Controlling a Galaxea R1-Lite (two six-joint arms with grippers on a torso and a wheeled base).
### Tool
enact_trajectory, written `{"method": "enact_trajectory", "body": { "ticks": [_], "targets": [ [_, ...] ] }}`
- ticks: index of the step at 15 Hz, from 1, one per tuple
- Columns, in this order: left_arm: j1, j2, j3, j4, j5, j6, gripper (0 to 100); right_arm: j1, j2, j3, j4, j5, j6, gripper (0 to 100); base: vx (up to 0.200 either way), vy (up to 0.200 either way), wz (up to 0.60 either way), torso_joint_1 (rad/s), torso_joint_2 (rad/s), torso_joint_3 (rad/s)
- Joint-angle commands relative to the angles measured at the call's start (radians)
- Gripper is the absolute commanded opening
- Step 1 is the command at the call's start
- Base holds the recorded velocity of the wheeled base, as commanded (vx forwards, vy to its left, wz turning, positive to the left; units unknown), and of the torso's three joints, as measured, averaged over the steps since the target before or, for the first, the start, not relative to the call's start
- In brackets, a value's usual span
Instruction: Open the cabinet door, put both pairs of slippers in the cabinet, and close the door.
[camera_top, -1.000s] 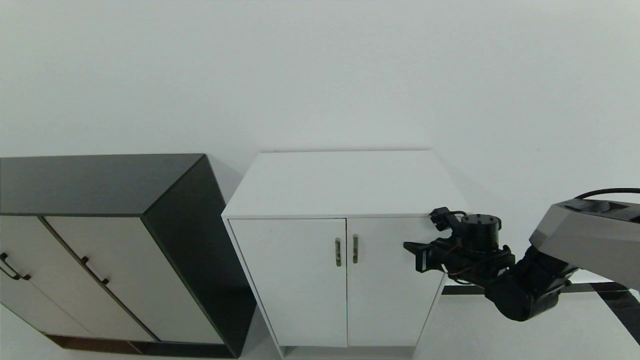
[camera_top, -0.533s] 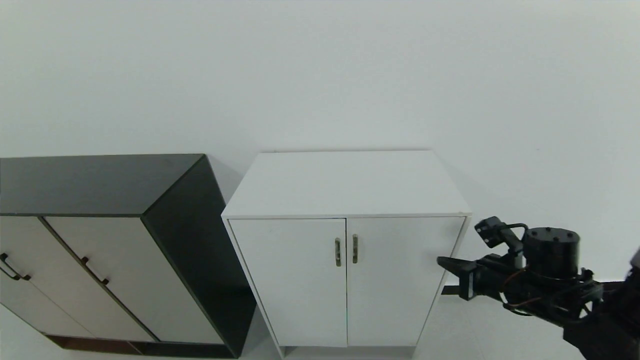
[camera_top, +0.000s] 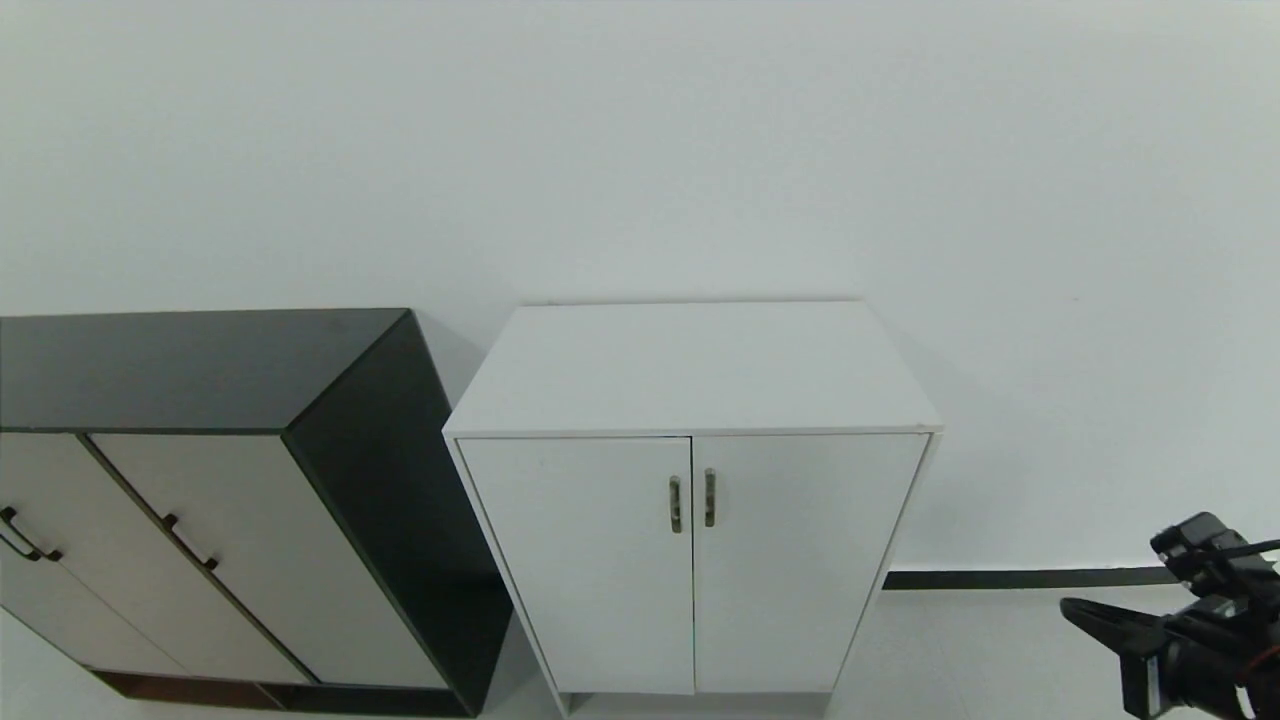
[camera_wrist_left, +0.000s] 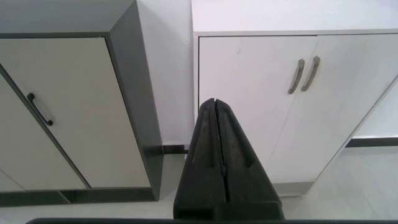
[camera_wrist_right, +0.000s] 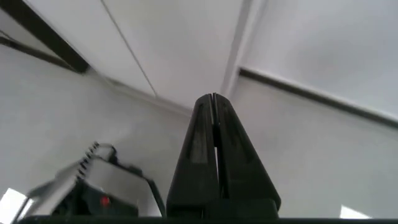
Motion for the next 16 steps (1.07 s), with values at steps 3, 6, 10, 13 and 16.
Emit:
{"method": "enact_trajectory", "body": {
  "ticks": [3,6,10,13,16],
  "targets": [
    [0.0,0.0,0.0,0.0,0.0,0.0,0,-0.059,-0.324,0.019,0.344,0.021,-0.047,0,0.0,0.0,0.0,0.0,0.0,0.0],
    [0.0,0.0,0.0,0.0,0.0,0.0,0,-0.061,-0.571,0.019,0.665,0.098,-0.041,0,0.0,0.0,0.0,0.0,0.0,0.0],
    [0.0,0.0,0.0,0.0,0.0,0.002,0,-0.112,-0.875,0.019,0.875,0.046,0.143,0,0.0,0.0,0.0,0.0,0.0,0.0],
    [0.0,0.0,0.0,0.0,0.0,0.002,0,-0.135,-1.013,0.019,0.955,-0.134,0.218,0,0.0,0.0,0.0,0.0,0.0,0.0],
    [0.0,0.0,0.0,0.0,0.0,0.002,0,-0.135,-1.128,0.018,1.024,-0.195,0.206,0,0.0,0.0,0.0,0.0,0.0,0.0]
  ]
}}
